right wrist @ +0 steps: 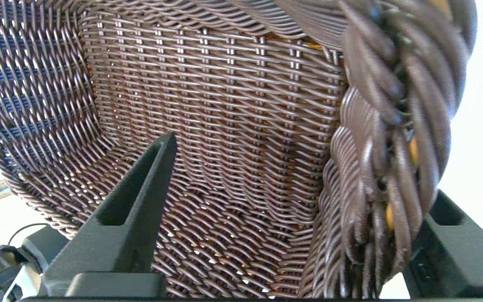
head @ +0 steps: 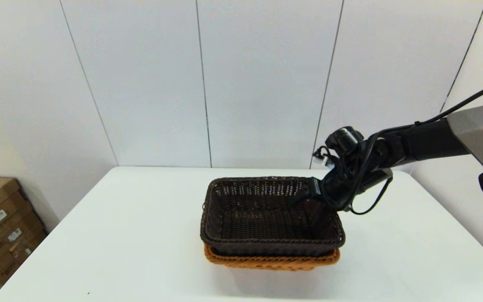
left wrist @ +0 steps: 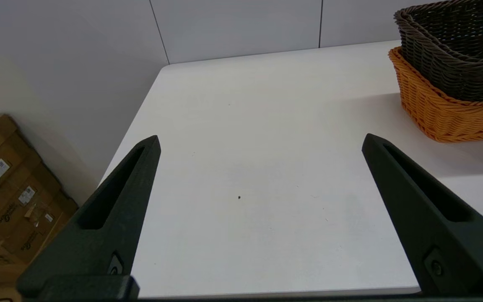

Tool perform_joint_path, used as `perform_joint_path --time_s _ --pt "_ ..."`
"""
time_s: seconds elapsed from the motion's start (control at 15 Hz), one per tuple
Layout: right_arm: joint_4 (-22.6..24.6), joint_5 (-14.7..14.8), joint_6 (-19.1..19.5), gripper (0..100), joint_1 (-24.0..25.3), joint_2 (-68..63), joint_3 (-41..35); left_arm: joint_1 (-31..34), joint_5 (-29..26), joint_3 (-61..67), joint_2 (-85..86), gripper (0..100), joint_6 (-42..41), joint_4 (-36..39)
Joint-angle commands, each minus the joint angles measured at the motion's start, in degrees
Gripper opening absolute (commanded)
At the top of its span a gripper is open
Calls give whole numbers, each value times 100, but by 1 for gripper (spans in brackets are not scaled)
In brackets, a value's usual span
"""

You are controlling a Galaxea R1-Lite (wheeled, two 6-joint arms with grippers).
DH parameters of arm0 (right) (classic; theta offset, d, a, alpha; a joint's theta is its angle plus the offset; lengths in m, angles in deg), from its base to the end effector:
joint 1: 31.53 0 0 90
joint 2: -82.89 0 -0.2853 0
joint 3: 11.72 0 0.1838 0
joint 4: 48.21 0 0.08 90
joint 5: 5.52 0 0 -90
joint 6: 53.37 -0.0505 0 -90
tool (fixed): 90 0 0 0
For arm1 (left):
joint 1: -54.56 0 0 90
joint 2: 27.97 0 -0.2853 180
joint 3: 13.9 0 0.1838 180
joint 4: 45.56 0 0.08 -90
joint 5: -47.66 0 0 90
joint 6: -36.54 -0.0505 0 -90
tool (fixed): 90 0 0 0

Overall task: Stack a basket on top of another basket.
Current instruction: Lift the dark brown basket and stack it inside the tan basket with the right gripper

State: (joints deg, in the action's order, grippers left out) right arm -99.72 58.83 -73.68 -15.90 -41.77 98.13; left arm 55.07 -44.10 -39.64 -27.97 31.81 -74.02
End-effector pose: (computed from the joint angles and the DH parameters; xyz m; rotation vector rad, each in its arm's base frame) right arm 0.3700 0.1262 0.0727 0.4027 1.2797 0.4228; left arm 0.0106 -0.0015 0.0736 0.0816 0.0465 -0.0238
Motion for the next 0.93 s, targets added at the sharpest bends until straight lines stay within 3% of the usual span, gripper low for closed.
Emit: perform_joint_path --time_s 0.07,0.93 --pt "-25 -37 -17 100 54 100 -79 2 0 -1 9 100 -2 -1" --pt "-8 -125 45 100 46 205 -88 2 0 -1 9 100 -2 -1"
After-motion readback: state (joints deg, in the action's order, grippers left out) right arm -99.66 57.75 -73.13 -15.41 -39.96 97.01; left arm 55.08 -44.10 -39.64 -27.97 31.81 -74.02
